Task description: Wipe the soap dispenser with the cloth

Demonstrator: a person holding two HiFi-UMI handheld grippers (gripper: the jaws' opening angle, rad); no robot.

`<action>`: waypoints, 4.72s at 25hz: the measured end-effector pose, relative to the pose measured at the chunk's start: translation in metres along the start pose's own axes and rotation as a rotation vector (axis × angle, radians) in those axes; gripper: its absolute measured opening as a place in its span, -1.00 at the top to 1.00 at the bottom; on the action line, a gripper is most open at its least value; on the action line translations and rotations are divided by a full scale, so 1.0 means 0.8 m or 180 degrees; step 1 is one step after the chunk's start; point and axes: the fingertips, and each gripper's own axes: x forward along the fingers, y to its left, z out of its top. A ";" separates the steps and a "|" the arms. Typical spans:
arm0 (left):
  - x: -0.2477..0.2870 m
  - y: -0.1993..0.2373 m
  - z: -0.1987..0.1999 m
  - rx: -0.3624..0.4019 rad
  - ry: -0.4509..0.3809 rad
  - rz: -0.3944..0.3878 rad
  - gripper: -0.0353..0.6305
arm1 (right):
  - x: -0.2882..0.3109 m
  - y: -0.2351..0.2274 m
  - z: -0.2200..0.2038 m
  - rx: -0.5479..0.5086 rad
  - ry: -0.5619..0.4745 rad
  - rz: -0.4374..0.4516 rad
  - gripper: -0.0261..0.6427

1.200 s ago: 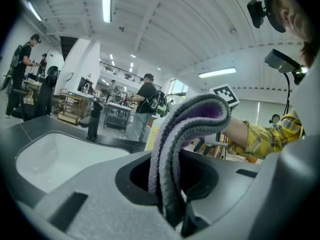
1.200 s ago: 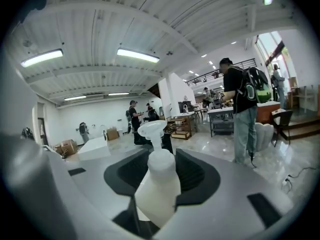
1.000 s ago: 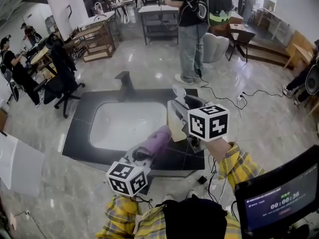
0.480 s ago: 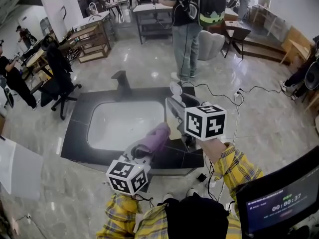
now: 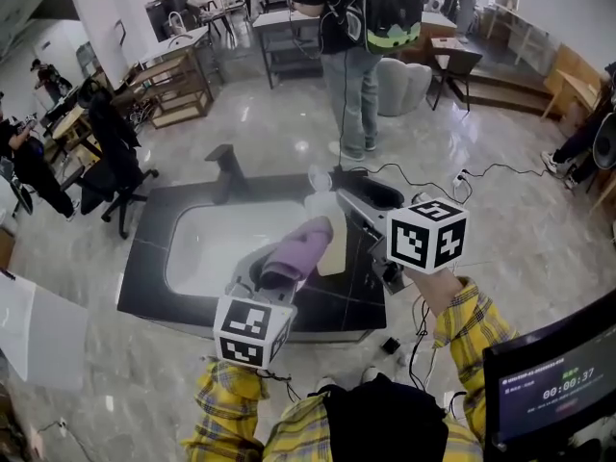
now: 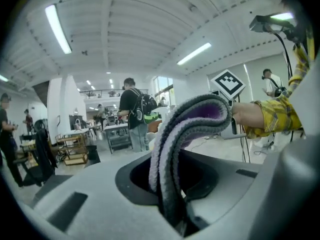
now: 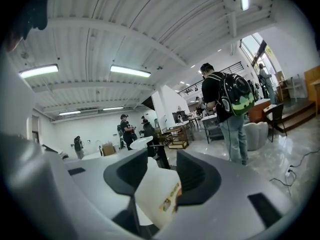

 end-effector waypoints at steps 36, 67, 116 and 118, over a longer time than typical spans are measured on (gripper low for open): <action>0.064 -0.054 -0.113 0.0184 0.0775 0.0057 0.68 | -0.014 -0.062 -0.057 0.0098 0.0386 -0.0141 0.72; 0.101 -0.084 -0.208 -0.0227 0.1202 -0.0252 0.68 | 0.004 -0.072 -0.061 -0.0044 0.0433 0.0200 0.73; -0.001 -0.027 -0.034 -0.1139 -0.0255 0.0236 0.68 | 0.062 0.064 -0.050 -0.1655 0.1126 0.3439 0.44; 0.000 -0.028 -0.033 -0.1137 -0.0259 0.0199 0.68 | 0.063 0.062 -0.048 -0.1592 0.1054 0.3271 0.44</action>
